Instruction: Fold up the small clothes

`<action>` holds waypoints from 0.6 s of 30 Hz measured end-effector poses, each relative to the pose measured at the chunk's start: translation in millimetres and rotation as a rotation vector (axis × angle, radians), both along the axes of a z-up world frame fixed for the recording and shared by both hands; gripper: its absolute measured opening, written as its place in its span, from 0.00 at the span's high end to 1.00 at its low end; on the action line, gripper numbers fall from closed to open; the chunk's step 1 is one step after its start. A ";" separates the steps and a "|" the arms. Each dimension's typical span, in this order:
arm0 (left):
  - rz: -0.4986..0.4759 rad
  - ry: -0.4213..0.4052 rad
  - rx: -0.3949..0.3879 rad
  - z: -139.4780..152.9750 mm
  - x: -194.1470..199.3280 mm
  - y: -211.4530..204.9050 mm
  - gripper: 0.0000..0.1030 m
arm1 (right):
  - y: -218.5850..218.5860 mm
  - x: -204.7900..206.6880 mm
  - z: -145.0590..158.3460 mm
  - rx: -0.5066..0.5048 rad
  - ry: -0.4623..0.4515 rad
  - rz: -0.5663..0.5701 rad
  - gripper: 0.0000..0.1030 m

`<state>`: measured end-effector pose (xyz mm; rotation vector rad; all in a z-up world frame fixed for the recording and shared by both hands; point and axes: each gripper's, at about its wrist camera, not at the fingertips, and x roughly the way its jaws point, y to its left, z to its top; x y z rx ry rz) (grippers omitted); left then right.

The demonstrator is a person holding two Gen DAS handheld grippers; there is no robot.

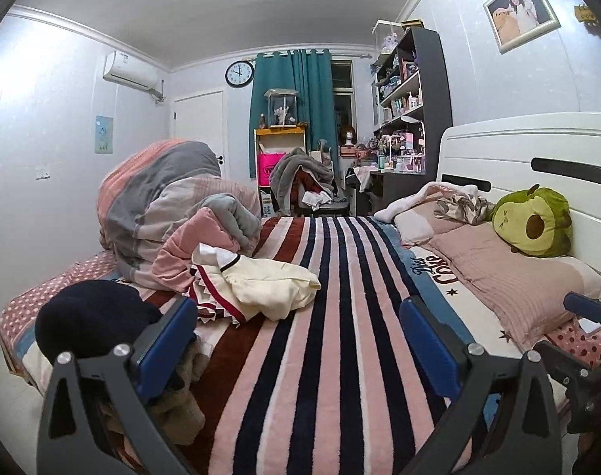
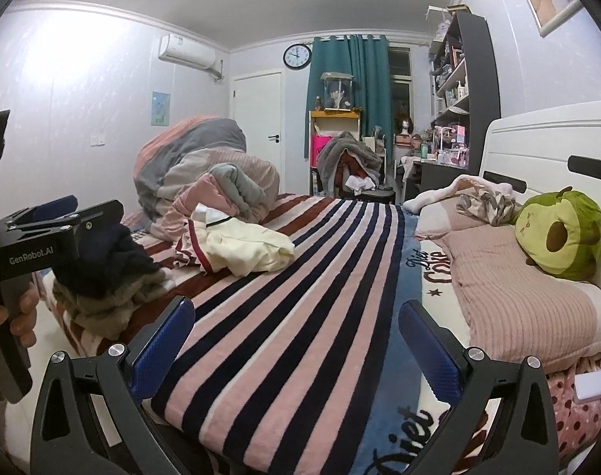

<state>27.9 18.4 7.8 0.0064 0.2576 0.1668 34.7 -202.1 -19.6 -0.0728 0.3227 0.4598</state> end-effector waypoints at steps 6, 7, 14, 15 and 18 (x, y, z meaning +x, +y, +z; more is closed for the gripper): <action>0.004 -0.003 -0.005 -1.1 -3.0 5.2 0.02 | 1.6 -4.0 2.9 0.002 -0.010 0.003 0.01; 0.004 -0.003 -0.007 -0.7 -5.1 5.4 0.02 | 1.9 -4.8 3.8 0.003 -0.012 0.003 0.01; 0.020 -0.015 0.005 1.2 -11.5 8.7 0.02 | 2.0 -6.3 4.8 0.004 -0.014 0.005 0.01; 0.021 -0.018 0.004 1.9 -12.0 9.1 0.02 | 2.0 -6.3 4.7 0.003 -0.015 0.004 0.01; 0.032 -0.026 0.014 3.1 -14.7 10.0 0.02 | 1.6 -6.6 5.6 0.004 -0.018 0.004 0.01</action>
